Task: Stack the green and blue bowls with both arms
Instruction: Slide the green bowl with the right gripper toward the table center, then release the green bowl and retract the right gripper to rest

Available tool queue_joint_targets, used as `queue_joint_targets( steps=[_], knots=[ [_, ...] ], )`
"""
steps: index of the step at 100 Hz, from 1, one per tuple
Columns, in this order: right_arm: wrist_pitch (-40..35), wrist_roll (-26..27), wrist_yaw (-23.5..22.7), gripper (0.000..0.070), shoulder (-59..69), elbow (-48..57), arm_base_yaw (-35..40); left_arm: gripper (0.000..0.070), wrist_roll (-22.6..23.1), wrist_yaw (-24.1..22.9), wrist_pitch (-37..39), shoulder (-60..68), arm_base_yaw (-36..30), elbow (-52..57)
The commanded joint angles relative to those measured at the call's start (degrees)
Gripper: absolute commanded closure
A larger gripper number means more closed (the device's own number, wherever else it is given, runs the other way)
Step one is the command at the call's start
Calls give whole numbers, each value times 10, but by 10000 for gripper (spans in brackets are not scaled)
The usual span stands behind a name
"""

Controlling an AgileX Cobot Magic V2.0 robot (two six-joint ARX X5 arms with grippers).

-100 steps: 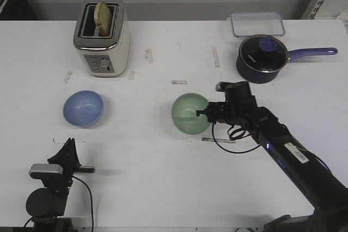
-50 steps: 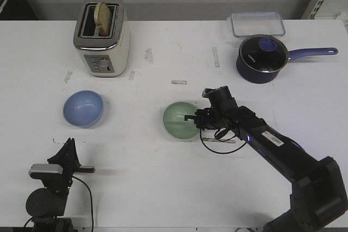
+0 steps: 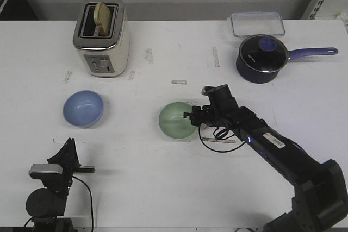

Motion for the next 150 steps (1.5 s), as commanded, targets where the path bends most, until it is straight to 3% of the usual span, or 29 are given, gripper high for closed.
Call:
queue_joint_targets(
  steps=[1, 8, 16, 29, 37, 55, 72, 90, 124, 150],
  knots=[
    [12, 3, 2, 460, -20, 11, -1, 699, -1, 0, 9, -1, 0, -12],
    [17, 3, 2, 417, -39, 11, -5, 699, -1, 0, 9, -1, 0, -12],
    [21, -3, 2, 416, -64, 10, -14, 699, -1, 0, 9, -1, 0, -12],
    [50, -81, 3, 423, -106, 3, -28, 699, -1, 0, 9, -1, 0, -12],
    [91, -146, 3, 475, -134, -18, -43, 699, -1, 0, 9, -1, 0, -12],
    [180, -241, 6, 690, -209, -91, -78, 699, -1, 0, 9, -1, 0, -12],
    [218, -316, 67, 693, -280, -166, -112, 699, -1, 0, 9, -1, 0, -12],
    [240, -323, 141, 693, -352, -242, -157, 699, -1, 0, 9, -1, 0, -12],
    [334, -323, 144, 693, -545, -418, -202, 699, -1, 0, 9, -1, 0, -12],
    [276, -323, 143, 693, -681, -446, -203, 699, -1, 0, 9, -1, 0, -12]
  ],
)
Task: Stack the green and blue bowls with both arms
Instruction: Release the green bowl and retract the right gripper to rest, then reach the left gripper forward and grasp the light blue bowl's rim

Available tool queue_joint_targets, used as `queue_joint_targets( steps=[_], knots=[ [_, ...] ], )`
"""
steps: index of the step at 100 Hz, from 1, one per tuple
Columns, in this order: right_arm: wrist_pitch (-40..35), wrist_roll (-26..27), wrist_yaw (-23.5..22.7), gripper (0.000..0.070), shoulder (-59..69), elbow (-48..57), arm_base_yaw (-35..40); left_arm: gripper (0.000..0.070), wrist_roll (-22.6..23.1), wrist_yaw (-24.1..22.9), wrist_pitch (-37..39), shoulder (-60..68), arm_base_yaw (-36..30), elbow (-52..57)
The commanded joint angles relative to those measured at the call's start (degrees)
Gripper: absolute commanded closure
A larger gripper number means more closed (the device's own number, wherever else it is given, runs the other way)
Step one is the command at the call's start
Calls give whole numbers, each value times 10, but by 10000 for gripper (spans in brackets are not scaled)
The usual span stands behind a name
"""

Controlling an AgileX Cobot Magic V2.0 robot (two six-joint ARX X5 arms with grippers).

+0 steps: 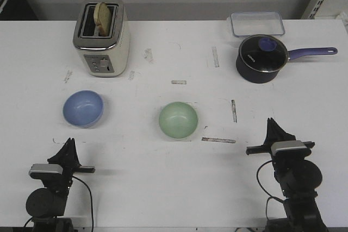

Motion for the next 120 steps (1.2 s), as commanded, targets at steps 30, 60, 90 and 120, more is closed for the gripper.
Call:
queue_joint_targets(
  steps=[30, 60, 90, 120],
  knots=[
    [-5, -7, 0, 693, -112, 2, 1, 699, -1, 0, 9, -1, 0, -12],
    [-5, -7, 0, 693, -150, 2, 1, 699, -1, 0, 9, -1, 0, -12],
    [-5, -7, 0, 693, -150, 2, 1, 699, -46, -4, 32, -1, 0, -5],
    [-5, -7, 0, 693, -150, 2, 1, 699, -31, -4, -27, 40, 0, 78]
  ],
)
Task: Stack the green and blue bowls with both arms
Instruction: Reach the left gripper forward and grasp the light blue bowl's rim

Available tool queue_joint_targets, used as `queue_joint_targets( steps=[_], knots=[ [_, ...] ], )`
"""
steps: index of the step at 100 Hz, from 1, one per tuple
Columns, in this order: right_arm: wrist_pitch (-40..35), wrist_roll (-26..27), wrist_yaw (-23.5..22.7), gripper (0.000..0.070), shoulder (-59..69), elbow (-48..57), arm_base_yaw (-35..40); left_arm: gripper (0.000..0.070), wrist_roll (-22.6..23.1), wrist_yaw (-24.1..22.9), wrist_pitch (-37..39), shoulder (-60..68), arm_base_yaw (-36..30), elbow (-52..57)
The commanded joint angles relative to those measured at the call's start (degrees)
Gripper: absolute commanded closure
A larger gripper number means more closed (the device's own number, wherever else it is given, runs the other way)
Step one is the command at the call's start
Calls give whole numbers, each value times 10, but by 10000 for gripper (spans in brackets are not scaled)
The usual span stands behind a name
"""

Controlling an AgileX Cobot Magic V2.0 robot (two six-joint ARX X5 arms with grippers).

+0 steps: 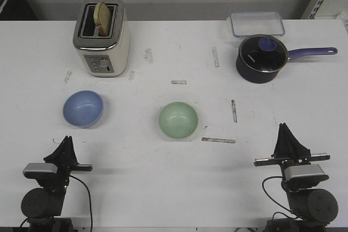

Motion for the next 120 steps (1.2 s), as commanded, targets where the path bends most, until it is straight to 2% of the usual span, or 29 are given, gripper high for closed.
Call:
queue_joint_targets(
  steps=[1, 22, 59, 77, 92, 120],
  knots=[
    [5, -7, 0, 693, -1, 2, 1, 699, 8, -2, -13, 17, 0, 30],
    [5, -7, 0, 693, -1, 2, 1, 699, 22, -2, -59, 117, 0, 125],
    [5, -7, 0, 693, -1, 2, 1, 699, 21, 0, -191, 363, -2, 311],
    [5, -7, 0, 693, -1, 2, 1, 699, 21, -1, -192, 438, 0, 340],
    [5, -7, 0, 693, -1, 2, 1, 699, -33, 5, -205, 479, 0, 351],
    [5, -7, 0, 693, -1, 2, 1, 699, -40, 12, -283, 560, 1, 437]
  ],
)
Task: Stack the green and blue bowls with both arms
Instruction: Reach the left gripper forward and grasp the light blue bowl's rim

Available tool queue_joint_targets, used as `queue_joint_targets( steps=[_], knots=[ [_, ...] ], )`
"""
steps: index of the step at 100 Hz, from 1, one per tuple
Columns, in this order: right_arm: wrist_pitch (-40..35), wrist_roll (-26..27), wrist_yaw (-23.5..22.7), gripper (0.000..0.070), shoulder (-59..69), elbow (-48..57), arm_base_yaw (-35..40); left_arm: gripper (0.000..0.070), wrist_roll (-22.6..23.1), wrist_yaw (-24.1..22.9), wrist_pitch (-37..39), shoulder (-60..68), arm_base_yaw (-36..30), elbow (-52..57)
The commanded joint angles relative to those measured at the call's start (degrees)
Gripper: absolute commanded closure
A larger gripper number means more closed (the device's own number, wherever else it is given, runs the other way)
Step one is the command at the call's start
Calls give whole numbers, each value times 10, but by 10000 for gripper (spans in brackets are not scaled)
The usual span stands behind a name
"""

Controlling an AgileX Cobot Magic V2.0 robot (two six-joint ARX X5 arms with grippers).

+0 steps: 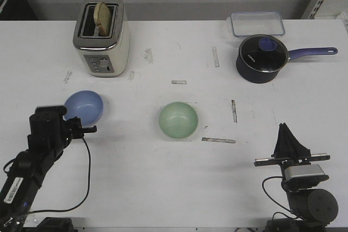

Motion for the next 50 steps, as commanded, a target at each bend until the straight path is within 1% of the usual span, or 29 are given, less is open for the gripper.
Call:
queue_joint_targets(
  steps=[1, 7, 14, 24, 29, 38, 50],
  knots=[
    [5, -7, 0, 693, -1, 2, 1, 699, -8, 2, -9, 23, 1, 40],
    [5, -7, 0, 693, -1, 2, 1, 699, -9, 3, -25, 47, 4, 74],
    [5, -7, 0, 693, -1, 2, 1, 699, -12, 3, -62, 78, 7, 120],
    [5, -7, 0, 693, -1, 2, 1, 699, -52, 5, -113, 122, 16, 178],
    [5, -7, 0, 693, -1, 2, 1, 699, -54, 12, -141, 143, 24, 205],
    [5, -7, 0, 693, -1, 2, 1, 699, -54, 43, -189, 178, 47, 248],
    [5, -7, 0, 693, -1, 2, 1, 699, -54, 120, -225, 212, 86, 281]
  ],
)
